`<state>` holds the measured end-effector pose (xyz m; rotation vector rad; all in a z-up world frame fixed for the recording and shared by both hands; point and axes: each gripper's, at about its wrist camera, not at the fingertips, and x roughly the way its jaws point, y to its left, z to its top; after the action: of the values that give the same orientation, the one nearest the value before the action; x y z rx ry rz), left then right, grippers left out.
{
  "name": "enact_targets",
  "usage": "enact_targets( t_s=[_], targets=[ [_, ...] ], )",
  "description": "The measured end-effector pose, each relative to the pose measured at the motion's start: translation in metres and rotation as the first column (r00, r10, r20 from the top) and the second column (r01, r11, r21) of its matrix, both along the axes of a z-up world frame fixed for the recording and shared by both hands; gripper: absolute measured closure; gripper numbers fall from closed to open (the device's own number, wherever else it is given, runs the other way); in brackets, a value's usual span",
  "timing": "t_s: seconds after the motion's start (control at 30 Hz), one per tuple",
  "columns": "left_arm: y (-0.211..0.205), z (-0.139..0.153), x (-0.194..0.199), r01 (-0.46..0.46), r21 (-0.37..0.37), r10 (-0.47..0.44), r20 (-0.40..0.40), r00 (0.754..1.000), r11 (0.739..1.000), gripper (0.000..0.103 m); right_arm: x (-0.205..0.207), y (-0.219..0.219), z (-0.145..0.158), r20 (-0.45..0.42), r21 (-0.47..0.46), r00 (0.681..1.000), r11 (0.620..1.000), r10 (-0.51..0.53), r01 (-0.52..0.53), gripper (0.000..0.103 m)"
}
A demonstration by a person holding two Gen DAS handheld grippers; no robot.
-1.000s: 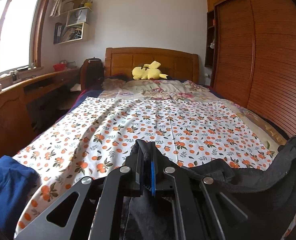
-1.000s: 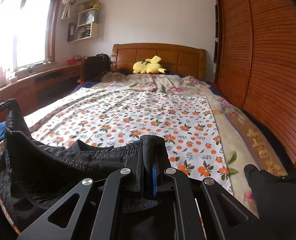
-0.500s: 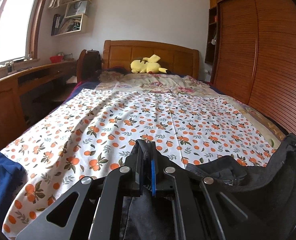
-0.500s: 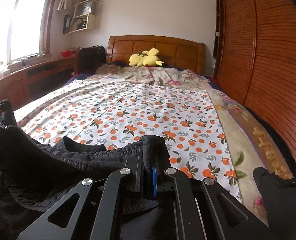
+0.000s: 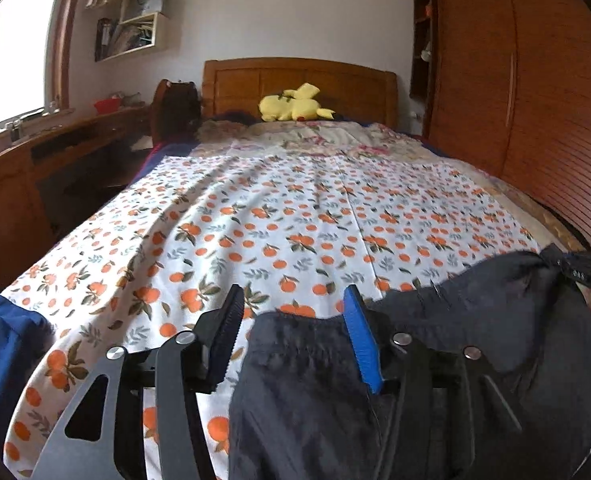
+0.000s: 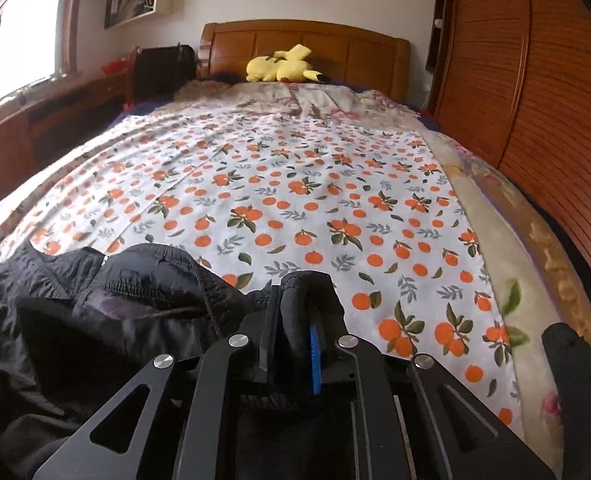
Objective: Fold large clothes
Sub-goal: 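Lower the hem onto the collar and open both tools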
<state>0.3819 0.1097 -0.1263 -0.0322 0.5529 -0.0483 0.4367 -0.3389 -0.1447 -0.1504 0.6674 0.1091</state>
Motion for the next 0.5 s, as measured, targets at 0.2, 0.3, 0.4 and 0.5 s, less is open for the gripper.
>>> enact_targets(
  t_s=[0.2,0.3,0.4,0.5],
  targets=[
    [-0.015,-0.013,-0.006,0.058,0.002,-0.058,-0.030,0.998,0.998,0.045,0.000,-0.001,0.005,-0.068,0.004,0.997,1.000,-0.021,0.021,0.074],
    [-0.023,-0.018,-0.010,0.083,0.006,-0.083,-0.041,0.996,0.997,0.044,0.003,-0.008,0.007,-0.111,0.050,0.993,0.998,-0.026,0.032,0.071],
    [-0.026,-0.022,-0.015,0.099,0.002,-0.099,-0.048,0.994,0.995,0.043,0.006,-0.017,0.007,-0.160,0.111,0.987,0.993,-0.019,0.037,0.066],
    [-0.029,-0.026,-0.017,0.108,0.003,-0.107,-0.053,0.993,0.994,0.043,0.010,-0.028,0.006,-0.205,0.197,0.979,0.979,-0.013,0.055,0.064]
  ],
)
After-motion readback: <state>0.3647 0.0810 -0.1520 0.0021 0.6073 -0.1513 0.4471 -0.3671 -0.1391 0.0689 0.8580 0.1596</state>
